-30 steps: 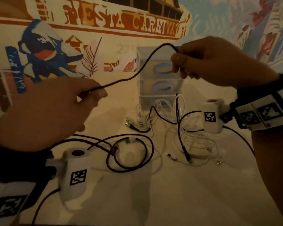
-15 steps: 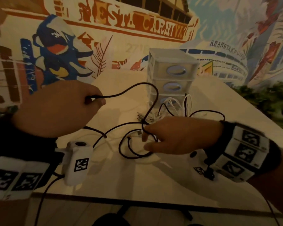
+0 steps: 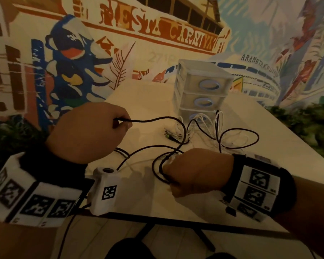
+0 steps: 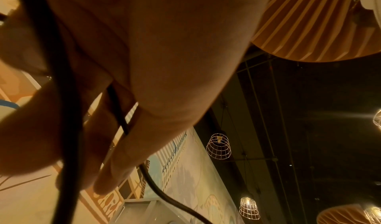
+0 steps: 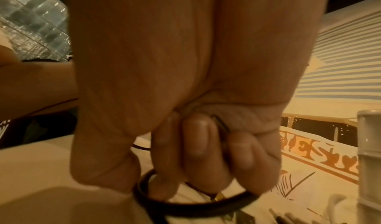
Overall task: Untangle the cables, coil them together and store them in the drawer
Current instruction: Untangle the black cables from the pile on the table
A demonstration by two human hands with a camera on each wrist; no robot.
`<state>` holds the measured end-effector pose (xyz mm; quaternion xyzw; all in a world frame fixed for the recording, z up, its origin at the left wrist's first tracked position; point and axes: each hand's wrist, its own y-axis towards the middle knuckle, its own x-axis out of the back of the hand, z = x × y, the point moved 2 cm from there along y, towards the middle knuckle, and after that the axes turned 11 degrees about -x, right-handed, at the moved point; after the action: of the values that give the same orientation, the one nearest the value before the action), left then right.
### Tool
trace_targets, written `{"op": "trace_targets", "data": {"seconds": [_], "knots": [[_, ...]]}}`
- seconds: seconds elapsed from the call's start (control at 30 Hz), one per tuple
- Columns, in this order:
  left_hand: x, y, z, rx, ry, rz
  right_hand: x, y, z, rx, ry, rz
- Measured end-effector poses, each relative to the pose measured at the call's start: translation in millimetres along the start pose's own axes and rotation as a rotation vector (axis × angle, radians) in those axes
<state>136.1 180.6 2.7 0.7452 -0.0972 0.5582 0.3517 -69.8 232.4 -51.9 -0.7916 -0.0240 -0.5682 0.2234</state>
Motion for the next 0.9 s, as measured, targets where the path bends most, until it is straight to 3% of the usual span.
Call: {"op": "trace_targets", "data": {"seconds": [0.17, 0.47, 0.63, 0.8, 0.9], "knots": [[-3, -2, 5, 0.016, -0.079, -0.064, 33, 3, -15, -0.046, 0.02, -0.261], [6, 4, 0, 0.042, -0.132, -0.103, 93, 0, -69, -0.267, 0.107, -0.536], [12, 13, -15, -0.009, -0.236, -0.166, 89, -13, -70, -0.243, 0.37, -0.695], [10, 21, -26, -0.052, -0.282, -0.198, 71, -19, -36, -0.157, 0.513, -0.686], [7, 23, -30, -0.089, -0.244, -0.207, 61, -14, -21, -0.104, 0.671, -0.586]]}}
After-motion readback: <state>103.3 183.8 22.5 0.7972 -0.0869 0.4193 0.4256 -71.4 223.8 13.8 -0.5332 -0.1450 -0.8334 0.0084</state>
